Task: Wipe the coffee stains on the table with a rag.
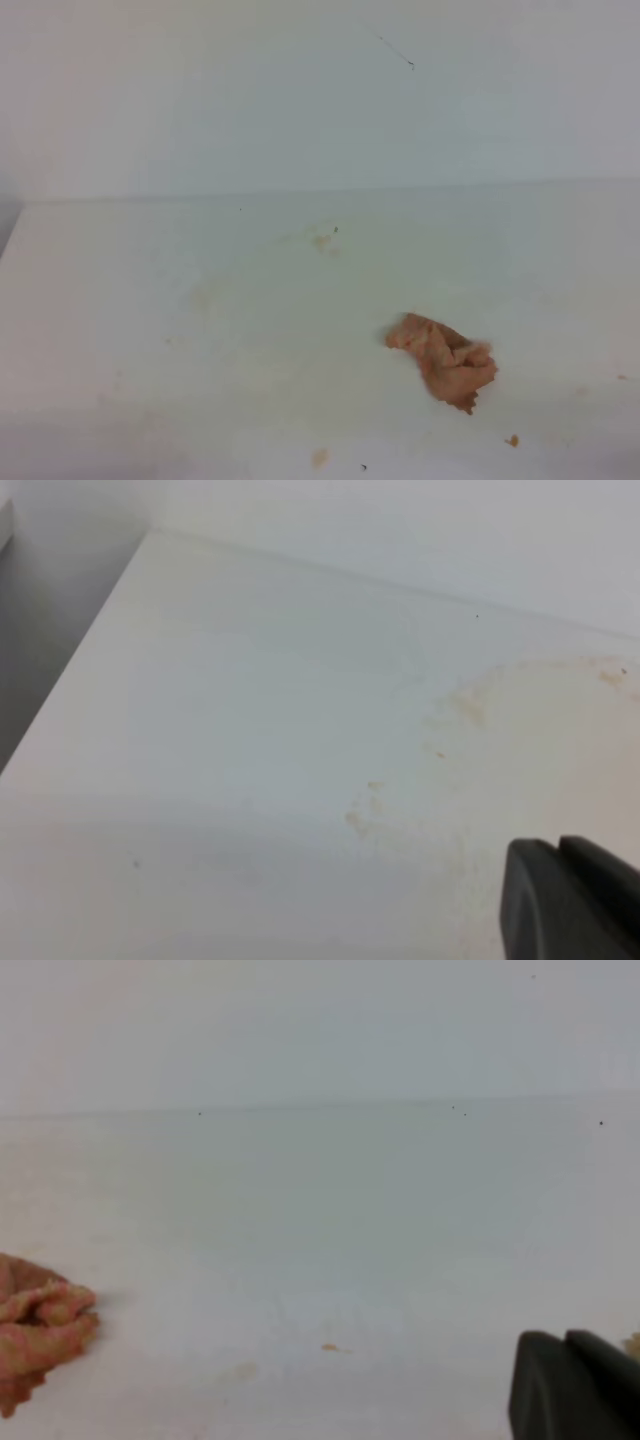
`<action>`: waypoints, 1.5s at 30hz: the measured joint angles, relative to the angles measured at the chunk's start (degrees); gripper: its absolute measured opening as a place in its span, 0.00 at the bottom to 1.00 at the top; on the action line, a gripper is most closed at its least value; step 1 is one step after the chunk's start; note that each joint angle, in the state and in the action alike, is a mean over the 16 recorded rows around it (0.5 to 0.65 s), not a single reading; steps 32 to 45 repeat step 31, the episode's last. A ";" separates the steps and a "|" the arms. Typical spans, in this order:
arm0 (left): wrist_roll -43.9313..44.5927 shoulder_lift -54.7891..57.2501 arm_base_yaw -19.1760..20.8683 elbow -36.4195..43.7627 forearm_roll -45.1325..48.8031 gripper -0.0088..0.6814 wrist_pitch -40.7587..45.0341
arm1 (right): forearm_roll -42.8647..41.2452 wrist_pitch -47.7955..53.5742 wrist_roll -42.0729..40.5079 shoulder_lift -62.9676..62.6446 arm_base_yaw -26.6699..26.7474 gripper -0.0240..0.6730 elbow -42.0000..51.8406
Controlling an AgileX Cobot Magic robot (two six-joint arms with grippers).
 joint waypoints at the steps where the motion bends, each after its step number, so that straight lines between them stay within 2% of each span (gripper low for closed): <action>1: 0.00 0.00 0.00 0.00 0.00 0.01 0.00 | 0.00 0.00 0.00 0.00 0.00 0.03 0.00; 45: 0.00 0.00 0.00 -0.61 -0.01 0.01 0.00 | 0.00 0.03 0.00 0.24 -0.04 0.03 0.00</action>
